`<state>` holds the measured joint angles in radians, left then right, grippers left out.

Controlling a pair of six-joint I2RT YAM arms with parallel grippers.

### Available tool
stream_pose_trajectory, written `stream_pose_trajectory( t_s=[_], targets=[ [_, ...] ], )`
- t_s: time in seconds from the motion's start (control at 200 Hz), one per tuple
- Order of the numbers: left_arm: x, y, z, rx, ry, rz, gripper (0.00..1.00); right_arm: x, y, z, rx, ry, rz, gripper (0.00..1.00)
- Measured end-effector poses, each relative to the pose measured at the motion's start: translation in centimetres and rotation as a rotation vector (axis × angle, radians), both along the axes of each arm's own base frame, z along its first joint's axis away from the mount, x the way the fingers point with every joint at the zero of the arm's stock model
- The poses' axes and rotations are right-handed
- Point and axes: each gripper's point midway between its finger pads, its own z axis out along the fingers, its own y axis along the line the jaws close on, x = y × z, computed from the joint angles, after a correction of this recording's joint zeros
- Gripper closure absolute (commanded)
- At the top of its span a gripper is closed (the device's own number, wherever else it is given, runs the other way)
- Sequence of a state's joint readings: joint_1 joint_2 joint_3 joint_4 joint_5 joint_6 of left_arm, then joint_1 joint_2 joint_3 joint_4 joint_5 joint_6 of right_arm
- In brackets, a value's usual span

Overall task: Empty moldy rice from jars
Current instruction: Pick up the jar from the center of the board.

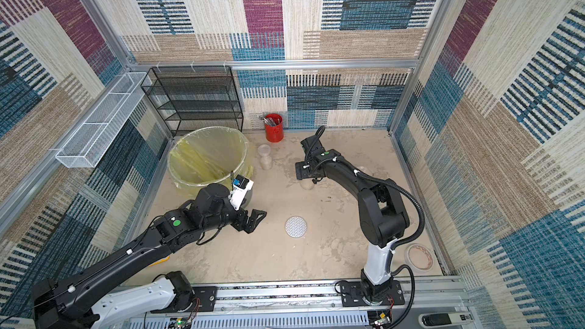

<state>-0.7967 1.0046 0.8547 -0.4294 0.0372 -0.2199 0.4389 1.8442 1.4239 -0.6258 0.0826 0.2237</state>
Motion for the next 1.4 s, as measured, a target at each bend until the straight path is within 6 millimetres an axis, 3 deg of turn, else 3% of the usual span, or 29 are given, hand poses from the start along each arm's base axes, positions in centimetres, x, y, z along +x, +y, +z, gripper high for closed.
stream_pose_trajectory(
  t_s=[0.125, 0.31, 0.466, 0.621, 0.846, 0.951, 1.107, 1.397],
  targets=[
    [0.1, -0.1, -0.1, -0.003, -0.002, -0.001, 0.01, 0.1, 0.0, -0.1, -0.002, 0.001, 0.0, 0.16],
    [0.2, -0.7, -1.0, 0.009, 0.025, -0.015, 0.01, 0.2, 0.0, -0.3, -0.004, 0.001, -0.001, 0.32],
    [0.4, -0.9, -1.5, 0.024, 0.037, -0.018, 0.01, 0.3, 0.1, -0.3, -0.005, 0.002, -0.001, 0.33],
    [0.4, -0.9, -1.6, 0.025, 0.039, -0.02, 0.01, 0.3, 0.1, -0.3, -0.005, 0.004, -0.001, 0.5],
    [0.2, -0.7, -1.4, 0.009, 0.019, -0.017, 0.01, 0.1, 0.0, 0.0, -0.004, 0.002, -0.001, 0.53],
    [0.0, -0.6, -1.2, -0.002, -0.005, -0.026, 0.01, -0.5, -0.2, 1.9, 0.007, -0.012, 0.002, 0.53],
    [0.3, -1.4, 0.7, -0.041, -0.096, -0.065, 0.01, -2.1, 0.0, 6.6, 0.079, -0.069, 0.034, 0.53],
    [0.5, -6.4, 3.1, -0.024, -0.304, -0.266, 0.01, -8.5, 0.1, 12.2, 0.224, -0.087, 0.137, 0.53]
  ],
)
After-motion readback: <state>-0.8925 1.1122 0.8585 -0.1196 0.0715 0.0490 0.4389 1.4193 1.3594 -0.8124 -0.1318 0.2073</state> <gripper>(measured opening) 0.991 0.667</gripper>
